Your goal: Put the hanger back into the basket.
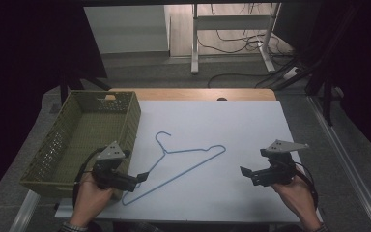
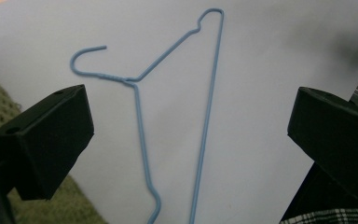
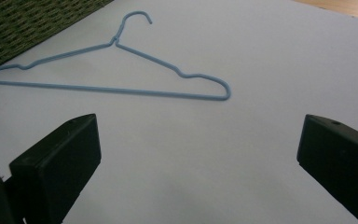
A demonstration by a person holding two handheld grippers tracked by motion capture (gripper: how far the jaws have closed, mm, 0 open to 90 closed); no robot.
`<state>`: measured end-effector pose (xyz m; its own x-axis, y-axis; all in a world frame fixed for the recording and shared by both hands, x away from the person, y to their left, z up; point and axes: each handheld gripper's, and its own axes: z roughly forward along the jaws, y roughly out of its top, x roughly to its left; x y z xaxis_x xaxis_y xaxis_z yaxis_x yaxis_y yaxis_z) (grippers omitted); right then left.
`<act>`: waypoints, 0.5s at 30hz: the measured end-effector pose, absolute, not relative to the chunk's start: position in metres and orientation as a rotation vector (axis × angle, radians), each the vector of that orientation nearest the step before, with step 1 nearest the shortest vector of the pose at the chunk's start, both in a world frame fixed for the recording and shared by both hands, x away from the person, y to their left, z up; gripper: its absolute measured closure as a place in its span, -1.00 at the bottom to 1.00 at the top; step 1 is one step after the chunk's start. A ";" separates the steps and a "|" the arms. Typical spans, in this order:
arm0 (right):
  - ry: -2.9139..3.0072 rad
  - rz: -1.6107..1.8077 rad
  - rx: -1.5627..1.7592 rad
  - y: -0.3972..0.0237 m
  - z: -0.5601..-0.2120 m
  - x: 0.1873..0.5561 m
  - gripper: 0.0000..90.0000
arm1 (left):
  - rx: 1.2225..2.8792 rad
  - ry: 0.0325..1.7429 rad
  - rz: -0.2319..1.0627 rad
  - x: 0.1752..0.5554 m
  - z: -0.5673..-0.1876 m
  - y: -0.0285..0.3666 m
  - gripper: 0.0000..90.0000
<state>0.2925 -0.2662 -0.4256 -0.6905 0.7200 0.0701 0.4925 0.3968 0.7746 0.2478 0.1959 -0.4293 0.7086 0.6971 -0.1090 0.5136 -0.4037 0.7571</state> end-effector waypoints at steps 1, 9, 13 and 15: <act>2.385 1.178 1.061 -0.264 -0.425 0.294 -1.00 | 2.097 0.916 0.283 0.249 -0.430 0.193 -0.99; 2.431 1.155 1.000 -0.246 -0.423 0.305 -1.00 | 2.123 0.890 0.267 0.260 -0.438 0.169 -0.99; 2.453 1.148 0.976 -0.234 -0.425 0.313 -1.00 | 2.128 0.901 0.239 0.268 -0.446 0.159 -0.99; 2.462 1.146 0.967 -0.230 -0.425 0.315 -1.00 | 2.128 0.904 0.240 0.270 -0.448 0.157 -0.98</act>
<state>0.3153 -0.2298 -0.4250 -0.7456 0.6649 0.0438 0.4616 0.4680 0.7536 0.2702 0.1572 -0.4480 0.7274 0.6749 -0.1241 0.5243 -0.4298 0.7351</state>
